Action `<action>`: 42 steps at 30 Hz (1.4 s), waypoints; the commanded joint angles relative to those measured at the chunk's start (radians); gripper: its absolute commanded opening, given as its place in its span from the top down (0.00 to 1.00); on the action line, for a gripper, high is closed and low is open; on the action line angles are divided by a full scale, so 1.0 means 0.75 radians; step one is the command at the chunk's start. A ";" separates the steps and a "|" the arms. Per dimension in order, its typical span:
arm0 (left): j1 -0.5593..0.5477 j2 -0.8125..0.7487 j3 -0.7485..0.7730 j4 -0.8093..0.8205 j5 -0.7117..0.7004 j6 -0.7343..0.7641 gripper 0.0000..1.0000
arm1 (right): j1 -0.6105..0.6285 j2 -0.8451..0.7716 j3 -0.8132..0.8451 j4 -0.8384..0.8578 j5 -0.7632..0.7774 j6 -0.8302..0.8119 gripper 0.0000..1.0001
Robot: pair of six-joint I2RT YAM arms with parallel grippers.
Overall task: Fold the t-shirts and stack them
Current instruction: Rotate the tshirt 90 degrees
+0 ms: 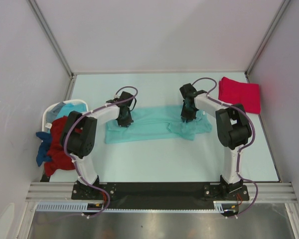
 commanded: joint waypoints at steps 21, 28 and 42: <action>-0.075 0.018 -0.077 -0.145 -0.012 -0.057 0.86 | 0.009 0.113 -0.105 0.076 0.032 0.004 1.00; -0.075 0.026 -0.081 -0.147 -0.006 -0.061 1.00 | 0.009 0.105 -0.121 0.080 0.038 0.006 1.00; -0.173 -0.005 -0.145 -0.143 0.022 -0.075 1.00 | -0.026 0.277 0.163 0.002 0.034 -0.013 1.00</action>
